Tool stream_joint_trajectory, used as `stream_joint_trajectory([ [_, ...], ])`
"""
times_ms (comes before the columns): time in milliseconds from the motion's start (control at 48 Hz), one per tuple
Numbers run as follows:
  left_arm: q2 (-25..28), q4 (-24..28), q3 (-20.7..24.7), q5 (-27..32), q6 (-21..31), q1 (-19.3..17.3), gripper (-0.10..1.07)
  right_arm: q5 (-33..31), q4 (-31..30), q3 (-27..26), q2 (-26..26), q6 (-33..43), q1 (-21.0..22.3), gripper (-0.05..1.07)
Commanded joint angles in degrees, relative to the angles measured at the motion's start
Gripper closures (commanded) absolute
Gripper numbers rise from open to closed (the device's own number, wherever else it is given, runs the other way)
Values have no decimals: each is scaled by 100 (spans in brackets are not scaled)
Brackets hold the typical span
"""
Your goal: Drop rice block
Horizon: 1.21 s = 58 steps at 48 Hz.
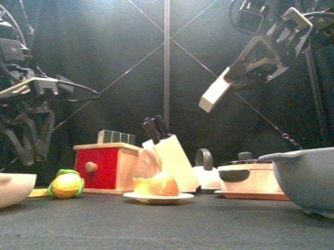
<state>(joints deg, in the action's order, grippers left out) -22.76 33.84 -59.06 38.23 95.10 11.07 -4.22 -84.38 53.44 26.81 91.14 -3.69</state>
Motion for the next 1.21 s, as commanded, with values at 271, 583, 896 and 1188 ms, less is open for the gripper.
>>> stream_joint_trajectory([
  [271,-18,2268,650,-246,9,53,22,-158,343,-132,18,26,70,53],
  [583,-18,3480,809,-492,53,53,22,-475,870,-18,-431,9,105,52],
  [896,-44,3973,861,-817,70,53,22,-483,949,-123,-1354,9,193,52],
  [1188,-44,3938,853,-817,70,53,22,-475,879,-343,-1775,0,246,51],
])
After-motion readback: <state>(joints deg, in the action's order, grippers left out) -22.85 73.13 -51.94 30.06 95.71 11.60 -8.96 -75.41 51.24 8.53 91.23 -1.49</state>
